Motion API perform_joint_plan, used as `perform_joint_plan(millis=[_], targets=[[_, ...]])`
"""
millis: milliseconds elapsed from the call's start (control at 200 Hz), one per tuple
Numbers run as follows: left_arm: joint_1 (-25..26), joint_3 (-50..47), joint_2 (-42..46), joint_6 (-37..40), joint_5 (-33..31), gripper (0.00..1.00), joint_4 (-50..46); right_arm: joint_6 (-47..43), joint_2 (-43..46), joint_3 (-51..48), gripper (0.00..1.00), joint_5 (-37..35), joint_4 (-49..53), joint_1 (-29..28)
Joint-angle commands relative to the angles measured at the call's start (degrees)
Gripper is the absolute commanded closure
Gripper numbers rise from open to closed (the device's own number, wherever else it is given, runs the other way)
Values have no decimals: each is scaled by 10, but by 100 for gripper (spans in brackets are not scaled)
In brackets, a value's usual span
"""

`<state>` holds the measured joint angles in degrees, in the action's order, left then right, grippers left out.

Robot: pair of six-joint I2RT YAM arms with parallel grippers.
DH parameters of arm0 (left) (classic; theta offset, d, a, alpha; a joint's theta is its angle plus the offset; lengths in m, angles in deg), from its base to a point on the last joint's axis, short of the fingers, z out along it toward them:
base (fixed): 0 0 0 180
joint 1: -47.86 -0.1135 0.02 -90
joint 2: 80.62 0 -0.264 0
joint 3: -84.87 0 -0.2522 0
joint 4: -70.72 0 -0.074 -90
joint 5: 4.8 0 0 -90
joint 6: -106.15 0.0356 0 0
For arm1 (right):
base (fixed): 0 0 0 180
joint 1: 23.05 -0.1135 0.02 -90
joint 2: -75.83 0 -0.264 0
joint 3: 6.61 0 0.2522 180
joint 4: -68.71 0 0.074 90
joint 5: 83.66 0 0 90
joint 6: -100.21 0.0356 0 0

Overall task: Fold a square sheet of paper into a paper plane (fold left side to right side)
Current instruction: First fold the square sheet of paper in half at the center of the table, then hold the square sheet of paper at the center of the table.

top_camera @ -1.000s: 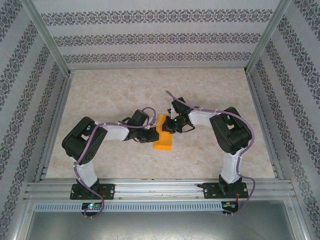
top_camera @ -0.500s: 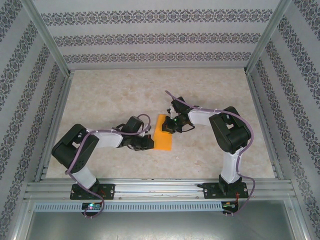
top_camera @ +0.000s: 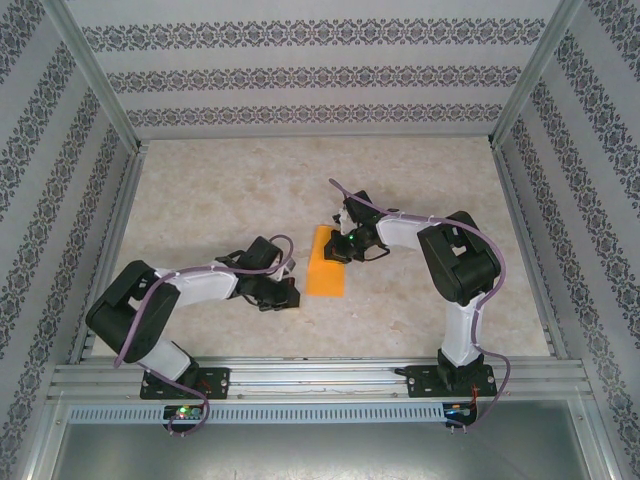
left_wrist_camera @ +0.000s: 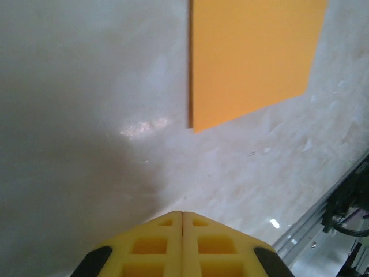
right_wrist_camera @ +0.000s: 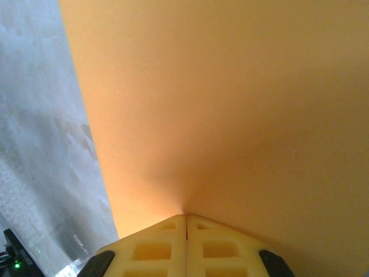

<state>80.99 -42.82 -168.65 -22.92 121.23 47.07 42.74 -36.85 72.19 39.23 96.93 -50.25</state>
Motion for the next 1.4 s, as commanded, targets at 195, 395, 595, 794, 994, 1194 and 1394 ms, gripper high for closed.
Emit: perform_joint_plan(millis=[195,395,595,794,994,1194,1394], targets=[[-26,107,-83,8,30,94,29,-42,-25,9,100,-39,30,1],[-26,168,-157,23,34,94,42,-36,-25,7,100,-36,29,-4],[-26,193,-196,38,42,94,32,-28,-22,7,100,-33,25,-9],[-24,173,-208,37,29,97,21,-15,-9,20,99,-23,23,-10],[-19,142,-202,8,9,99,22,5,32,45,83,-22,22,-9],[-9,117,-184,-37,-15,100,29,25,119,-4,91,-45,21,-8],[3,102,-170,-83,-27,100,51,67,194,-112,100,-49,-1,-29]])
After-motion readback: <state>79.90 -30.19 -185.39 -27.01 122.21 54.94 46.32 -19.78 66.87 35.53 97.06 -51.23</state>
